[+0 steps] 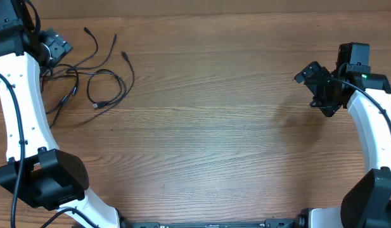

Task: Untangle cables

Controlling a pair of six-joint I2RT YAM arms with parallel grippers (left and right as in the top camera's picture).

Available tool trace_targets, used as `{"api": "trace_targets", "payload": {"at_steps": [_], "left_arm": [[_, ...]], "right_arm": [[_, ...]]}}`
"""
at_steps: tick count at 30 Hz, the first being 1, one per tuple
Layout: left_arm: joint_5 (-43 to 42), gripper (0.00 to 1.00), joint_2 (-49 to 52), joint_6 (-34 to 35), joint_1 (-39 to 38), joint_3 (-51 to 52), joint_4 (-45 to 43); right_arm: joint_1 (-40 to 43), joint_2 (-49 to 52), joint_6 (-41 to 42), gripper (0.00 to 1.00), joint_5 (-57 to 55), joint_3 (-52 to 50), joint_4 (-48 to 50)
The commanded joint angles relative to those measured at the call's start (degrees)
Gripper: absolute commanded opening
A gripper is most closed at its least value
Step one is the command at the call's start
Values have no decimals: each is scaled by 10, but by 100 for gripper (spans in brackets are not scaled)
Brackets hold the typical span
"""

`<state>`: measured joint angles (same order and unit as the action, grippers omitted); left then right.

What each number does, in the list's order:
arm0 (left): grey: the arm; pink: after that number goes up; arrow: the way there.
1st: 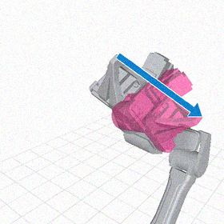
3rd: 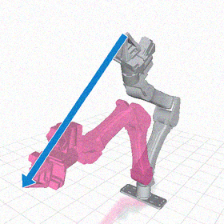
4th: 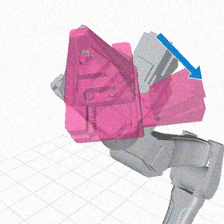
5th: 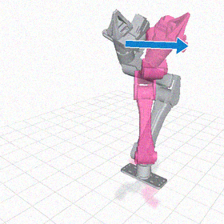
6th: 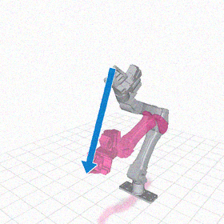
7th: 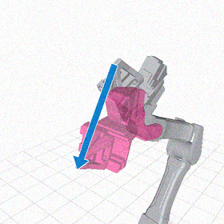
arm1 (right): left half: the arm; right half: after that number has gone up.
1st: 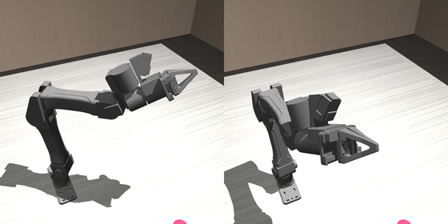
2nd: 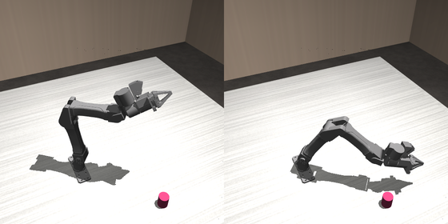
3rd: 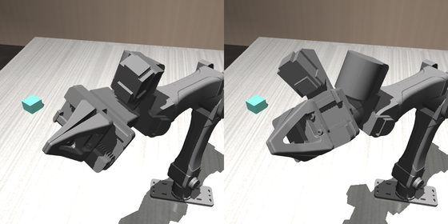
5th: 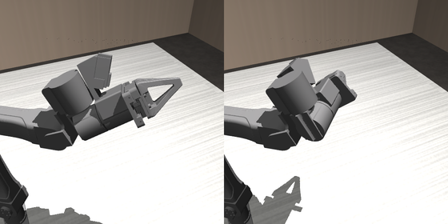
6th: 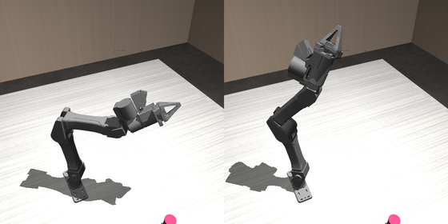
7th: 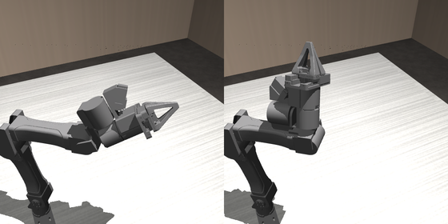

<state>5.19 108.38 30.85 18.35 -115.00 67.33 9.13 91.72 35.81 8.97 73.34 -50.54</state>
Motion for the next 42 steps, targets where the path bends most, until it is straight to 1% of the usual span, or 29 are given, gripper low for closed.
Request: {"api": "trace_targets", "payload": {"at_steps": [1,7,31,37,42], "left_arm": [[-42,100,1,-19,-8,-2,12],[-42,100,1,-19,-10,-2,41],[-42,100,1,-19,-10,-2,40],[-42,100,1,-19,-10,-2,40],[-42,100,1,-19,-10,-2,40]], "right_arm": [[3,0,2,100,-6,2,3],[3,0,2,100,-6,2,3],[3,-1,2,100,-6,2,3],[2,-50,2,100,-6,2,3],[2,-131,2,100,-6,2,3]]}}
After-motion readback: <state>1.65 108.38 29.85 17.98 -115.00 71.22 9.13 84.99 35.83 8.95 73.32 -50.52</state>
